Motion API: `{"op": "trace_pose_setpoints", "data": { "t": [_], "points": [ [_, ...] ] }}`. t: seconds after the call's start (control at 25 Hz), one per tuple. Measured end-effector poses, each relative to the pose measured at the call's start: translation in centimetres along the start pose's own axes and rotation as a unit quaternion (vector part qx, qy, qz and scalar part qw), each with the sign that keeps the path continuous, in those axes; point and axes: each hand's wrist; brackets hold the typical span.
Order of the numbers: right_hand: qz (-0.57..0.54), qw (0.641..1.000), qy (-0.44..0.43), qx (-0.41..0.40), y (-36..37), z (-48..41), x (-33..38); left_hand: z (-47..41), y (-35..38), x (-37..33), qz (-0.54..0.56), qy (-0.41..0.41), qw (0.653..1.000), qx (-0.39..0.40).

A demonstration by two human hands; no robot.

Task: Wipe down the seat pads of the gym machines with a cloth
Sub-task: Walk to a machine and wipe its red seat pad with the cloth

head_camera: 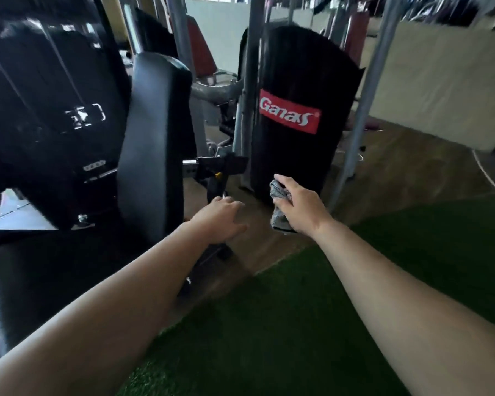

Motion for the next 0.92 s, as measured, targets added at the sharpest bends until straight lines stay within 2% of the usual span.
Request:
{"op": "trace_pose_setpoints", "data": {
  "t": [0.24,0.48,0.68,0.92],
  "points": [
    [0.039,0.990,0.108,-0.084,-13.7,7.6,-10.2,-4.9,1.5,-18.8,-0.028,0.123,0.992,0.020],
    [0.044,0.966,0.205,-0.150,-21.8,11.9,-19.7,-11.2,4.2,-33.6,-0.067,0.229,0.970,0.046],
    [0.052,0.946,0.260,-0.185,-27.5,10.7,-28.5,-19.9,6.1,-43.6,-0.087,0.296,0.949,0.058],
    [0.064,0.923,0.298,-0.236,-35.9,6.1,-36.7,-29.7,5.9,-53.9,-0.123,0.327,0.933,0.084]
  ]
}}
Point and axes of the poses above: each hand's wrist, its own z-axis away from the middle knuckle, its own y-axis out of the palm, x = y × z, and after that the axes turned 13 degrees about -y, right-handed
